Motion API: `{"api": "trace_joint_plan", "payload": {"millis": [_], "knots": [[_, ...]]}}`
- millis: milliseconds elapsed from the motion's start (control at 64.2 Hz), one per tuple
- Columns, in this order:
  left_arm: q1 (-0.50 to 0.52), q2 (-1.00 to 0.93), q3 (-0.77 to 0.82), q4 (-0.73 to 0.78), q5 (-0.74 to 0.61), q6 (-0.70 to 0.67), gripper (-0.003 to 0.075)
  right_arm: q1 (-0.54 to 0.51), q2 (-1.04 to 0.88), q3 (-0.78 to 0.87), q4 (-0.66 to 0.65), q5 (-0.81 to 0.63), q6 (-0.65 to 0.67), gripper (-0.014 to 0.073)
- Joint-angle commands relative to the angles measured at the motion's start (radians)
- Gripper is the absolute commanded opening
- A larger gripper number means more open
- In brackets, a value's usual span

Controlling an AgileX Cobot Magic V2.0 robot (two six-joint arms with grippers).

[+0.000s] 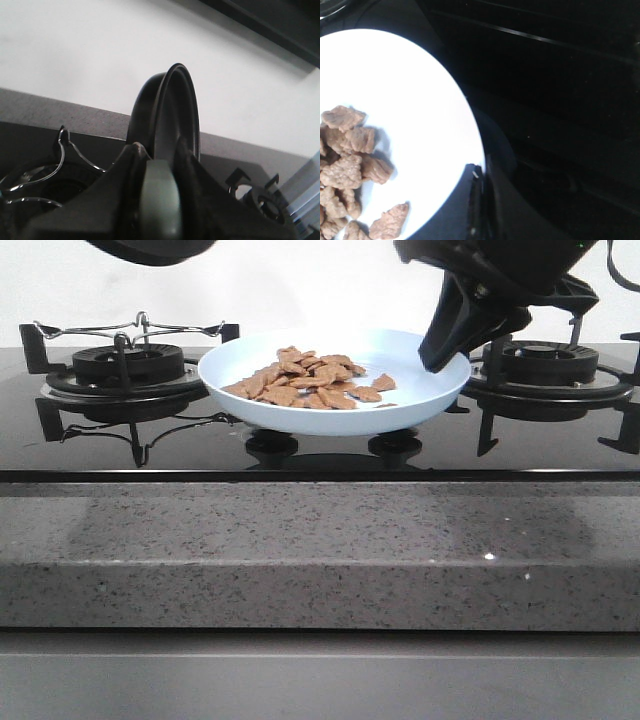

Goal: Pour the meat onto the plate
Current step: 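Return the empty pan with the left gripper onto its burner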

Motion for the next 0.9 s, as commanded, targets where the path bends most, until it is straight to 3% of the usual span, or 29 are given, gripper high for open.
{"api": "trace_joint_plan", "payload": {"millis": [0, 280, 654, 779, 888], "knots": [[0.047, 0.016, -0.039, -0.114, 0.085, -0.109, 0.0018, -0.002, -0.029, -0.022, -0.001, -0.036, -0.010, -0.0067], [0.120, 0.185, -0.065, -0.147, 0.216, -0.266, 0.0018, -0.002, -0.029, -0.022, -0.001, -0.036, -0.010, -0.0067], [0.127, 0.328, -0.089, -0.147, 0.227, -0.331, 0.0029, -0.002, -0.029, -0.022, -0.001, -0.036, -0.010, -0.0067], [0.130, 0.350, -0.091, -0.147, 0.240, -0.335, 0.0111, -0.002, -0.029, -0.022, -0.001, -0.036, -0.010, -0.0067], [0.130, 0.363, -0.091, -0.147, 0.227, -0.335, 0.0244, -0.002, -0.029, -0.022, -0.001, -0.036, -0.010, -0.0067]]}}
